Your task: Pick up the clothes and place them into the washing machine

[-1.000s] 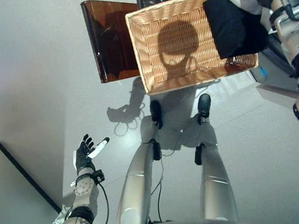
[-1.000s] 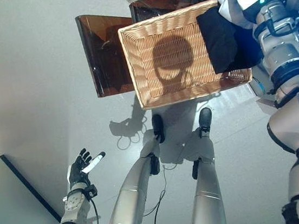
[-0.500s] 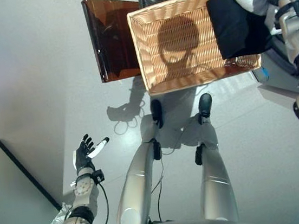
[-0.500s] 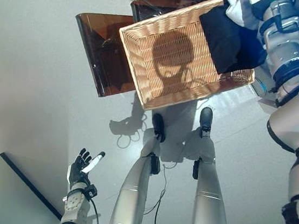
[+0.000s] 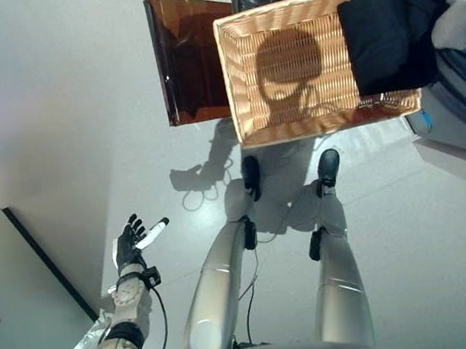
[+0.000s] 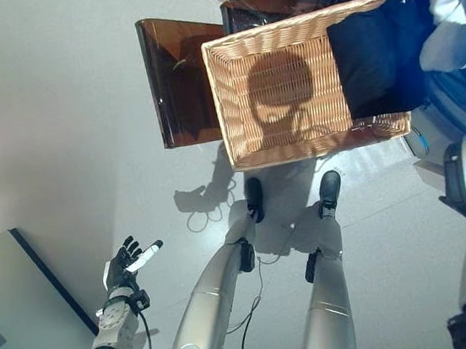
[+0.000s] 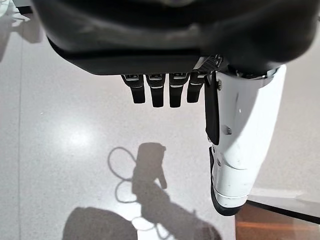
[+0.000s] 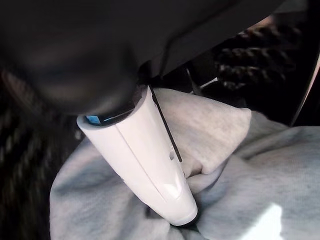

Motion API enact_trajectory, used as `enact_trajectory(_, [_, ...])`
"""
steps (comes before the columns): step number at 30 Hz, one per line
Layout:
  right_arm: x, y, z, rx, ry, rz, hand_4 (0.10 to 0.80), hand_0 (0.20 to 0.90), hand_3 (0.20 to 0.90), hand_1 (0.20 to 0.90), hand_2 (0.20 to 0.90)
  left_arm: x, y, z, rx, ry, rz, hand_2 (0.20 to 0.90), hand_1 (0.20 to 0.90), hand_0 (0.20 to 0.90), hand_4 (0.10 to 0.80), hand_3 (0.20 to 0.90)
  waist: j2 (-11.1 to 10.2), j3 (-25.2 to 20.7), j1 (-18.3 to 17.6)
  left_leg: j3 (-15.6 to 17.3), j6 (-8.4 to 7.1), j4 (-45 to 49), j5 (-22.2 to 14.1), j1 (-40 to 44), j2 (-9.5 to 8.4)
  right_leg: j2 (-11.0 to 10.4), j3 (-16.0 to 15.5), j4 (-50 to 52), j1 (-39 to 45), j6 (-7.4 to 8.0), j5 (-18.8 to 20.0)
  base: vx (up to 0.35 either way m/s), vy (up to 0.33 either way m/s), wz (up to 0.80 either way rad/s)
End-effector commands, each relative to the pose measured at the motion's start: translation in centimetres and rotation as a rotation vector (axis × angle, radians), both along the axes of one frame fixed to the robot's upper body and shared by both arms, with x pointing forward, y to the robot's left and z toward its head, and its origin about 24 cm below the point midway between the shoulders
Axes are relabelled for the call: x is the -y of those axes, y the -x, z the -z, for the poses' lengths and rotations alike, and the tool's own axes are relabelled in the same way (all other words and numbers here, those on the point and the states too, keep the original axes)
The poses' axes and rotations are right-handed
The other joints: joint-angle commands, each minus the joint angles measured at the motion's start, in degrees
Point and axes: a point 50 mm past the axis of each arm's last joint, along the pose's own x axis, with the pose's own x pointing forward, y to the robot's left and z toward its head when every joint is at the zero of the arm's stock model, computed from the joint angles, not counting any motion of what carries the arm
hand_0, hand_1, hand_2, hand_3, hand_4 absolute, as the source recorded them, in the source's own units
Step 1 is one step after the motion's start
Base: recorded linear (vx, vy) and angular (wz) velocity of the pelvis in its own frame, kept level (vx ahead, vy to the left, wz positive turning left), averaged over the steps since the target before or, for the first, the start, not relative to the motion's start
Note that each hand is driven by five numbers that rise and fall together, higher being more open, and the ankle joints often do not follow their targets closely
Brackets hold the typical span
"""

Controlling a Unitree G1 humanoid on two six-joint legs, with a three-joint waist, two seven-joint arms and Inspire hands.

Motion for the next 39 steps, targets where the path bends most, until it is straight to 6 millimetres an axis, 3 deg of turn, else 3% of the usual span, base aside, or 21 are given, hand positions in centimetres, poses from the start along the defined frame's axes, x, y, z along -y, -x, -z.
enact_trajectory(1, [1.6, 4.6, -7.5, 0.437, 0.02, 0.058, 0.3, 0.2, 0.2, 0.2, 0.2, -3.9, 3.5, 0.9, -0.104, -0.095, -0.06, 0.9, 0.9, 0.9, 0.8, 0.9, 4.38, -1.85, 0.53, -2.62, -7.98, -15.94, 5.48, 9.43, 1.41, 3.65, -2.47, 1.59, 4.99, 0.27, -6.31, 0.05, -0.003, -0.02])
enact_trajectory(5, [1.5, 5.0, -8.4, 0.644, -0.106, -0.002, 0.3, 0.2, 0.2, 0.2, 0.2, -3.8, 3.8, 1.2, -0.12, -0.084, -0.07, 0.9, 0.9, 0.9, 0.8, 0.9, 4.45, -2.03, 0.23, -2.52, -7.92, -15.94, 5.3, 9.33, 1.5, 3.85, -2.39, 1.77, 4.7, 0.19, -6.62, 0.011, 0.0, 0.0])
enact_trajectory(14, [0.6, 4.3, -7.8, 1.152, -0.536, -0.169, 0.3, 0.2, 0.2, 0.2, 0.2, -3.2, 4.2, 2.0, -0.168, -0.047, -0.086, 0.9, 0.9, 0.9, 0.8, 0.9, 5.94, -1.55, 0.58, -2.82, -7.77, -15.94, 5.44, 8.44, 1.7, 4.13, -1.66, 3.1, 2.79, 0.01, -7.77, 0.014, -0.006, 0.0])
enact_trajectory(18, [-0.4, 4.3, -8.8, 1.261, -0.555, -0.209, 0.3, 0.2, 0.2, 0.2, 0.2, -2.9, 4.3, 2.1, -0.165, -0.032, -0.094, 0.9, 0.9, 0.9, 0.8, 0.9, 7.01, -1.29, 1.07, -2.93, -7.69, -15.94, 5.74, 7.5, 1.77, 4.13, -1.41, 4.02, 1.12, -0.02, -8.31, 0.008, -0.003, -0.01])
enact_trajectory(24, [-1.1, 6.0, -11.0, 1.453, -0.535, -0.221, 0.3, 0.2, 0.2, 0.2, 0.2, -2.4, 3.5, 1.8, -0.125, -0.021, -0.104, 0.9, 0.9, 0.9, 0.8, 0.9, 9.04, -0.74, 1.52, -3.16, -7.92, -15.94, 5.61, 6.22, 1.98, 4.31, -0.83, 6.7, -1.75, 0.01, -10.48, 0.015, -0.044, 0.0])
enact_trajectory(30, [-0.7, 10.7, -14.6, 1.68, -0.443, -0.191, 0.3, 0.2, 0.2, 0.2, 0.2, -2.7, 3.6, 1.5, -0.099, -0.019, -0.13, 0.9, 0.9, 0.9, 0.8, 0.9, 9.43, -1.12, 1.69, -4.0, -8.48, -15.94, 5.79, 5.45, 2.29, 4.81, -0.47, 9.12, -3.8, 0.02, -12.44, 0.036, -0.063, -0.01])
enact_trajectory(33, [0.4, 12.8, -15.0, 1.753, -0.441, -0.103, 0.3, 0.2, 0.2, 0.2, 0.2, -3.0, 4.0, 1.6, -0.106, -0.031, -0.138, 0.9, 0.9, 0.9, 0.8, 0.9, 9.69, -1.39, 1.53, -4.22, -8.65, -15.94, 6.37, 4.67, 2.47, 4.99, -0.55, 10.08, -4.91, -0.08, -12.57, 0.002, -0.056, 0.05])
enact_trajectory(37, [0.9, 12.9, -14.6, 1.709, -0.427, -0.057, 0.3, 0.2, 0.2, 0.2, 0.2, -2.7, 4.3, 1.9, -0.123, -0.038, -0.125, 0.9, 0.9, 0.9, 0.8, 0.9, 9.79, -1.5, 1.39, -4.37, -8.74, -15.94, 6.28, 4.39, 2.5, 5.14, -0.67, 10.74, -5.62, -0.21, -12.85, 0.001, -0.033, 0.03])
enact_trajectory(38, [0.9, 12.5, -14.5, 1.679, -0.421, -0.058, 0.345, 0.263, 0.263, 0.263, 0.263, -2.7, 4.1, 1.8, -0.117, -0.04, -0.121, 0.9, 0.9, 0.9, 0.8, 0.9, 9.78, -1.52, 1.36, -4.38, -8.74, -15.94, 6.24, 4.42, 2.54, 5.11, -0.75, 10.84, -5.65, -0.21, -12.87, 0.0, 0.0, 0.0])
enact_trajectory(39, [1.2, 12.3, -14.1, 1.652, -0.431, -0.034, 0.8, 0.9, 0.9, 0.9, 0.9, -2.7, 4.1, 1.9, -0.121, -0.044, -0.119, 0.9, 0.9, 0.9, 0.8, 0.9, 9.82, -1.6, 1.38, -4.41, -8.74, -15.94, 6.21, 4.44, 2.53, 5.14, -0.76, 10.96, -5.65, -0.23, -12.94, -0.002, -0.024, -0.05])
